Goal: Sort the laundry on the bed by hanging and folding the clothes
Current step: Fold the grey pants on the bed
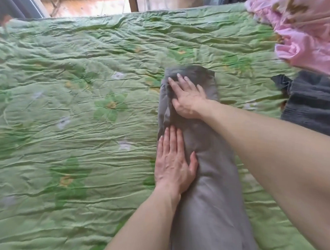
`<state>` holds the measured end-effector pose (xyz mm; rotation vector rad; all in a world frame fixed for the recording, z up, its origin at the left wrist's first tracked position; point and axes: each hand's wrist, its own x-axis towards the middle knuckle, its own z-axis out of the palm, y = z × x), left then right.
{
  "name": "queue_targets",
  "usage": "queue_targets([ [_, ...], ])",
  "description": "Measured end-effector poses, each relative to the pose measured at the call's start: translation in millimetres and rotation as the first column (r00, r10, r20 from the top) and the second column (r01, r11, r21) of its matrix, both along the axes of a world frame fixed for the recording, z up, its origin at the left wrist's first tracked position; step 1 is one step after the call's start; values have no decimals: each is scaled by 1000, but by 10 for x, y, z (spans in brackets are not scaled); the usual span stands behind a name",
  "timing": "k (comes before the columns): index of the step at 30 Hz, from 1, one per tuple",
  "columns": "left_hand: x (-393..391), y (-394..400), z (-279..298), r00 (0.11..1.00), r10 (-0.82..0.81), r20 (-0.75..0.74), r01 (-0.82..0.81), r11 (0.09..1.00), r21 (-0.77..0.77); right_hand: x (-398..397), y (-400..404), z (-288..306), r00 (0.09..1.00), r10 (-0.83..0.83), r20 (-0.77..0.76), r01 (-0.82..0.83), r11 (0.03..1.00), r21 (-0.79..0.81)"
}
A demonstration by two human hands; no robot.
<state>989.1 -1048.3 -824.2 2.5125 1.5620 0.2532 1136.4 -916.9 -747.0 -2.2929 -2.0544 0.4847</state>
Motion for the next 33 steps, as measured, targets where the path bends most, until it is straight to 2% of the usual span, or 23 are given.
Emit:
queue_targets([
  [2,15,4,-6,1000,0,21,0,1000,14,-88,-61,-67,995,-71,-65,72,997,25],
  [5,2,-6,16,1000,1,18,-1,1000,19,-130,-469,-230,984,-176,-36,180,960,214],
  [9,-42,-54,171,996,75,51,-75,997,-6,-113,-1061,-343,970,-237,-54,242,921,306],
  [11,-52,-11,304,959,237,154,-227,971,-81,-94,-1337,-360,971,-235,-41,236,922,308],
  [13,-26,122,448,896,402,189,-352,902,-248,-86,-1523,-336,977,-207,-44,210,924,321],
  [14,-8,194,510,884,434,176,-372,879,-299,-97,-1580,-317,979,-198,-57,206,919,337],
  [17,-37,328,617,897,387,212,-319,902,-291,-118,-1656,-234,958,-255,-133,287,881,375],
  [19,-159,372,620,856,417,306,-329,895,-300,-112,-1671,-214,948,-289,-138,320,866,385],
  [21,-323,406,572,809,483,335,-372,862,-343,-111,-1667,-227,958,-271,-97,287,880,379],
  [25,-417,509,527,797,537,277,-386,805,-450,-197,-1667,-440,983,-177,54,166,972,166],
  [27,-370,542,543,811,533,242,-393,802,-451,-218,-1681,-610,978,-147,146,134,986,96],
  [30,-318,485,574,828,524,201,-405,805,-433,-153,-1662,-709,981,-139,138,125,987,105],
  [33,-335,302,572,810,540,230,-411,802,-434,-17,-1671,-668,988,-111,108,94,983,156],
])
